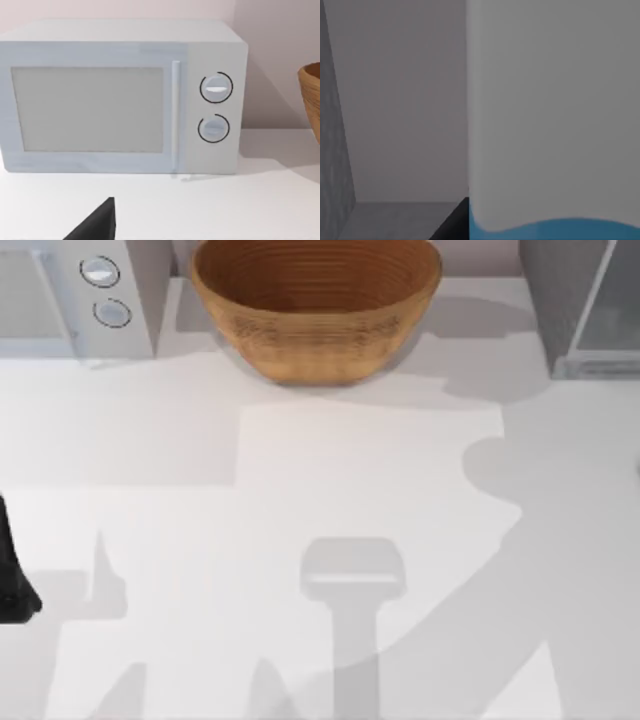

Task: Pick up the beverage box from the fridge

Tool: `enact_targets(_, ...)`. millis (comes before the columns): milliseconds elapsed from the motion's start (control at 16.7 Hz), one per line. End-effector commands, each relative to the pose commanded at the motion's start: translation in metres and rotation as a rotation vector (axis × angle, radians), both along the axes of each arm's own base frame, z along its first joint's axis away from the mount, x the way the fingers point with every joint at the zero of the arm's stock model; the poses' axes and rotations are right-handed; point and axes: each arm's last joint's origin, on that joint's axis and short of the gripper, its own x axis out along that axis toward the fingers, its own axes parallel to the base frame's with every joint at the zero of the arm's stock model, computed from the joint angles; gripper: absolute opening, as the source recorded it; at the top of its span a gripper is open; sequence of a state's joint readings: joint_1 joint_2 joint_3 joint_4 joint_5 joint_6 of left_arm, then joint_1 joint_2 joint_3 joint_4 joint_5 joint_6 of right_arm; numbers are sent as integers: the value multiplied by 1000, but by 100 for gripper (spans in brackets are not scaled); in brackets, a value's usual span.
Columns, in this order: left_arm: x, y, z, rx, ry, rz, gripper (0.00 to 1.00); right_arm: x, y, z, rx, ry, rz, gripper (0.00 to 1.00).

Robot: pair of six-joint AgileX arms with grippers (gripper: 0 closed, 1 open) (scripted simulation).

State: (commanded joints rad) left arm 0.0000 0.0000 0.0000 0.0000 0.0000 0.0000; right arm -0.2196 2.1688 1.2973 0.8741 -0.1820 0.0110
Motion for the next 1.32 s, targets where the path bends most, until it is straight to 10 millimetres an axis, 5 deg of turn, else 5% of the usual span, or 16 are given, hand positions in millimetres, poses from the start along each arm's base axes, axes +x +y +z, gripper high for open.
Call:
enact_targets(300, 0, 0, 0, 0, 0, 0, 100, -16, -3, 2, 0, -4, -11, 0)
enact_targets(780, 0, 0, 0, 0, 0, 0, 100, -96, 1, -3, 4, 11, -2, 0)
enact_targets(1320, 0, 0, 0, 0, 0, 0, 100, -106, 8, 8, -1, -1, 6, 0)
